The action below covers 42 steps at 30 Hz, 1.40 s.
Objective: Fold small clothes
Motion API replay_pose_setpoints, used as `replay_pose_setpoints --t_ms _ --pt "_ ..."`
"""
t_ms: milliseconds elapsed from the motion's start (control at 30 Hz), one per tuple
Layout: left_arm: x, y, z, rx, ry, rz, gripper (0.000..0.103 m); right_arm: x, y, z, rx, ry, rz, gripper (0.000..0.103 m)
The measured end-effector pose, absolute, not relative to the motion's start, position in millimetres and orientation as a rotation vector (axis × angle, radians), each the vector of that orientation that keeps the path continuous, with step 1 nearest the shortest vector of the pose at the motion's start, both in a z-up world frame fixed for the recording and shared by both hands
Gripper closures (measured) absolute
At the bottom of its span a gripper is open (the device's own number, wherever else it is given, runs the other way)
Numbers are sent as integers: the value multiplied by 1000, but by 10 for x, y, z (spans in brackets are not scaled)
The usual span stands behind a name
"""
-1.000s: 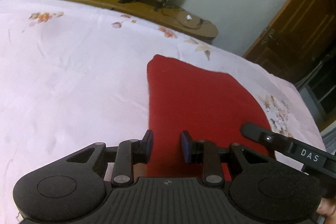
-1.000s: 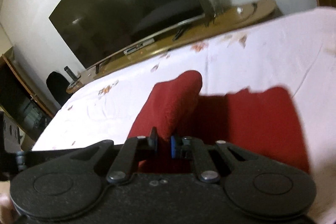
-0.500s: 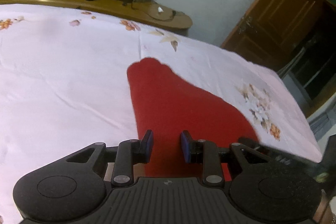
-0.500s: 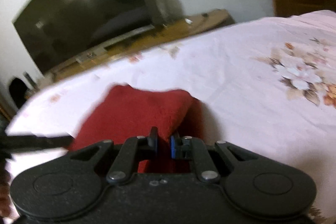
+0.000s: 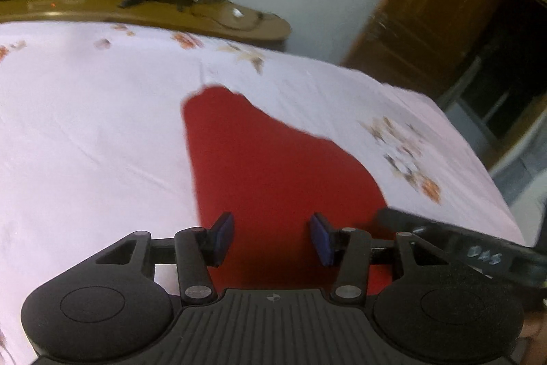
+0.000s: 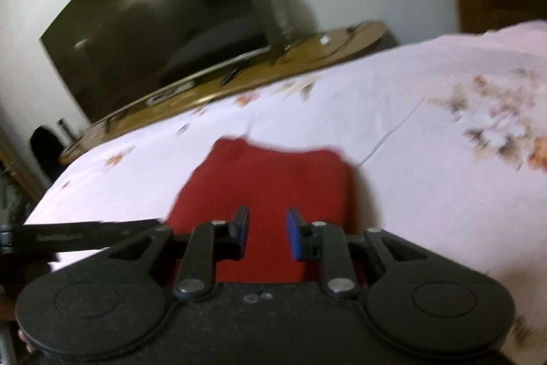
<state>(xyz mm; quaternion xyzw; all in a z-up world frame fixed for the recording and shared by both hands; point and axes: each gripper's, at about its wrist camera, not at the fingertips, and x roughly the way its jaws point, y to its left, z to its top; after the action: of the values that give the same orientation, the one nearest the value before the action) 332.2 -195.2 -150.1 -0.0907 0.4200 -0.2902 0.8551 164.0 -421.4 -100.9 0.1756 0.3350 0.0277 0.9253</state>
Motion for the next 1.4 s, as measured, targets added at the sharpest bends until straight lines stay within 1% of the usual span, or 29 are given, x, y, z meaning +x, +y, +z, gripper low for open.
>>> replay_pose_setpoints --t_ms 33,133,167,200,267,333,433,500,533,567,667,733,800,833,900,967,1033,1100,1267,1400 --pt "3242 -1967 -1511 -174 877 -608 54 1592 -4179 -1039 367 707 67 78" --pt "3061 -2005 -1578 -89 864 -603 54 1437 -4075 -1166 319 757 56 72" --pt "3039 -2029 -1636 -59 882 -587 54 1418 -4038 -1232 281 781 45 76" --pt "3033 -2052 -1721 -37 908 -572 54 1414 -4001 -1310 230 804 26 77" --pt "3020 -2088 -1893 -8 934 -556 54 1469 -3974 -1529 113 857 -30 84" --pt "2983 -2119 -1982 26 910 -546 49 1482 -4061 -1632 163 824 -20 85" --pt "3010 -2088 -1901 -9 933 -537 49 1523 -4026 -1596 142 839 -22 84" --pt "2993 -2023 -1778 -28 919 -543 49 1492 -4005 -1521 158 836 -10 79" --pt "2989 -1989 -1703 -32 900 -543 49 1469 -4017 -1469 175 828 2 74" --pt "2997 -1961 -1647 -36 883 -541 49 1442 -4014 -1391 188 807 12 72" --pt "3004 -1904 -1500 -54 851 -547 49 1352 -3946 -1164 179 742 31 72" --pt "2993 -1901 -1517 -40 863 -570 49 1299 -3900 -1110 181 718 35 72" --pt "2945 -1916 -1660 -17 903 -569 49 1246 -3862 -1214 193 757 37 71" --pt "2919 -1921 -1757 -4 922 -562 49 1235 -3841 -1293 194 784 37 73" --pt "2878 -1926 -1914 23 941 -554 49 1229 -3761 -1520 110 860 25 75" --pt "2868 -1904 -1933 22 935 -558 49 1183 -3734 -1600 47 833 33 76" --pt "2906 -1870 -1857 -5 949 -563 49 1227 -3777 -1554 79 848 33 76" --pt "2922 -1826 -1692 -15 915 -568 49 1239 -3830 -1466 125 846 32 75" --pt "3168 -1835 -1387 -34 816 -568 49 1331 -3937 -1152 213 734 26 73" --pt "3536 -2071 -1372 -27 783 -602 49 1727 -4038 -1074 245 676 -20 71"
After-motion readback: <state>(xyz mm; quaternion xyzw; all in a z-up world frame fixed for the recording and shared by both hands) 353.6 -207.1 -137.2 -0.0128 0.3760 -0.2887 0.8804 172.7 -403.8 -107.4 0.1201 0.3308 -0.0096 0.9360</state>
